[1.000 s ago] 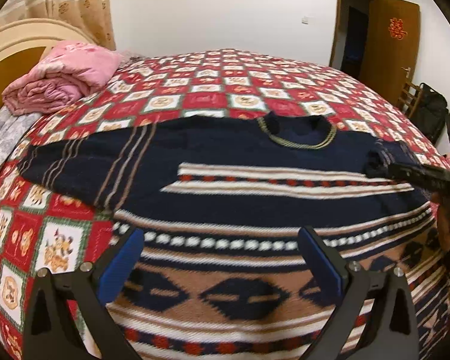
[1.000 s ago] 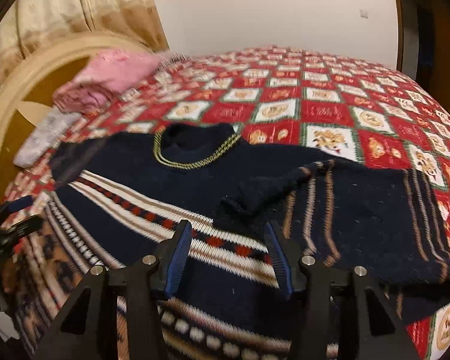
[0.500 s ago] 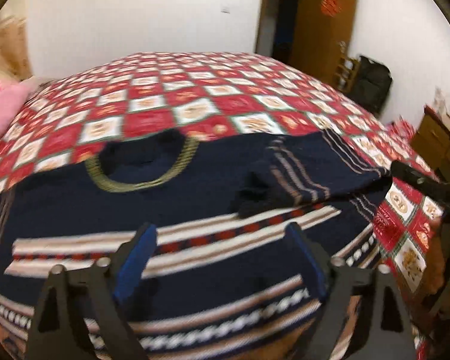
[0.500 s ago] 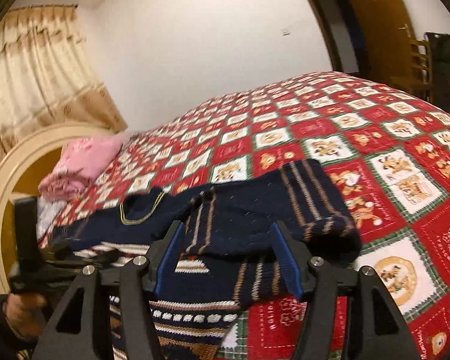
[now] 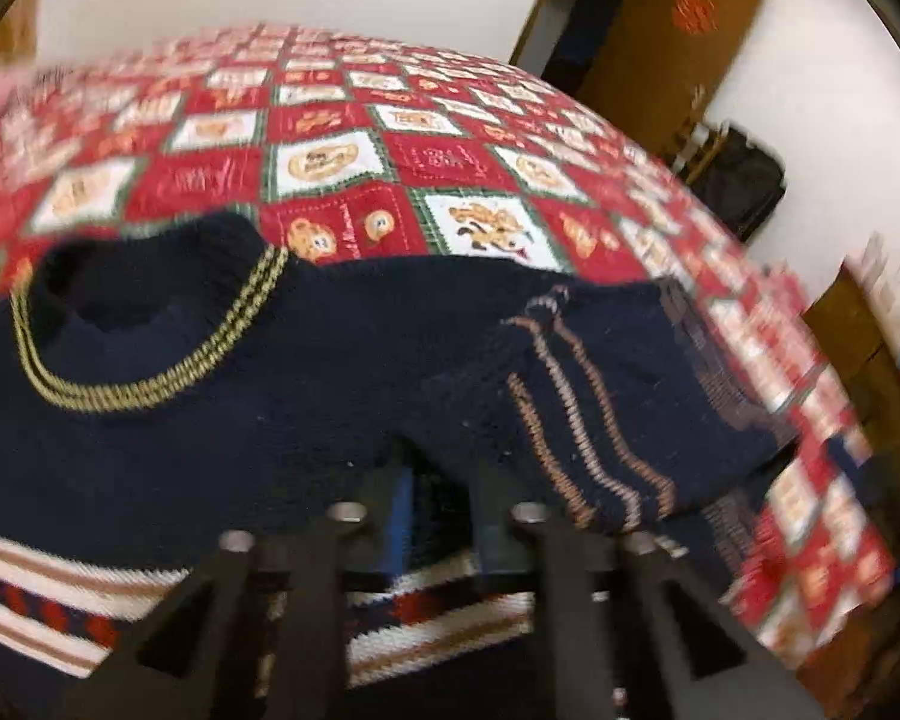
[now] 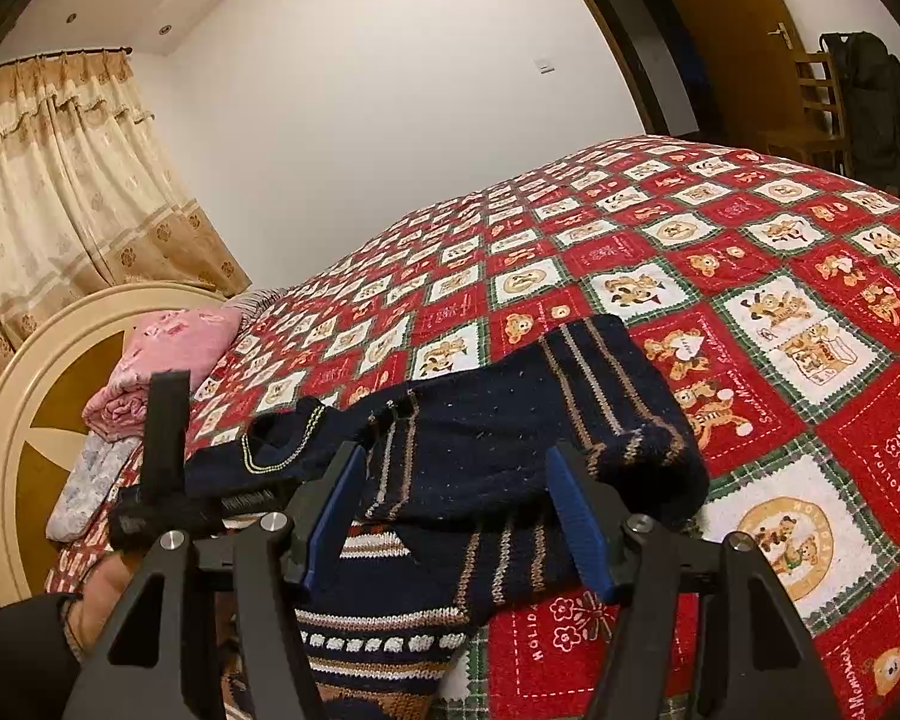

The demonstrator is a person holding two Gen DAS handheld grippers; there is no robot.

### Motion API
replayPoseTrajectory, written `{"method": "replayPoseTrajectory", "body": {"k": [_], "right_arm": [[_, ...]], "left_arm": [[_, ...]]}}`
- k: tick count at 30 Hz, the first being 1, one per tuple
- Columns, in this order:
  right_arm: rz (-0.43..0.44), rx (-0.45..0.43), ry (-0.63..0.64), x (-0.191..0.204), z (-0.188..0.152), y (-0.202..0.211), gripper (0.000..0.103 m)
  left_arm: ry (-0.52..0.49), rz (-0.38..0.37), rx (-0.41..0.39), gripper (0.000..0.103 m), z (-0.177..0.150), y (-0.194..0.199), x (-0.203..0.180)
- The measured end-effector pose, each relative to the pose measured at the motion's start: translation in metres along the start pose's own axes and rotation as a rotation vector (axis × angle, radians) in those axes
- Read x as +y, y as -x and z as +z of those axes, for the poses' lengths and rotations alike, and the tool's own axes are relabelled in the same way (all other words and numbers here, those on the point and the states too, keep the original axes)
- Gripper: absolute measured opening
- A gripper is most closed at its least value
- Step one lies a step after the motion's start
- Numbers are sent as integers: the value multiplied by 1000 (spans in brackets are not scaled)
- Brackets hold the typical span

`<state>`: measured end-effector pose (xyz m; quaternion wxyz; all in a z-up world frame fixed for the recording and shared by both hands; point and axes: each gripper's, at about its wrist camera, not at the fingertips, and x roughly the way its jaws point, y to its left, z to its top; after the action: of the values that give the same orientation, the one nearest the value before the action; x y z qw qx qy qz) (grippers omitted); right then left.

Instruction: Fold small clothes

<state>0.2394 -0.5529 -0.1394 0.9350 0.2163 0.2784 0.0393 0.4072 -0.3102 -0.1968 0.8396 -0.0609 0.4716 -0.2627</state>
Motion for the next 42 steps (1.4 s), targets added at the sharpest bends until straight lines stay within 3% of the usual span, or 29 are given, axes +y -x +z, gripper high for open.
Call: {"method": "replayPoseTrajectory", "body": {"k": [3,10,16,27,33,39,42], "right_arm": [[-11,-18,14,2,-1,2,64],[-11,-72,-17,-4,1,11,64],[-20,-65,-14,-3,-1,10,64],[-20,-52,3,1,-4,8,65],[-3,-1,41,11,-10,-3,65],[66,130,150,35,-29,-26,65],[50,186,220,46,-39,-35,65]], "left_arm": [[87,-88,25,11,3,14,13],[94,-125,5,10,14,61,25],[142,-138,40,10,18,88,49],[176,-54,44,10,10,113,104],[150,49,28,10,7,120,130],[189,73,45,10,0,115,159],[202,77,52,10,-3,109,168]]}}
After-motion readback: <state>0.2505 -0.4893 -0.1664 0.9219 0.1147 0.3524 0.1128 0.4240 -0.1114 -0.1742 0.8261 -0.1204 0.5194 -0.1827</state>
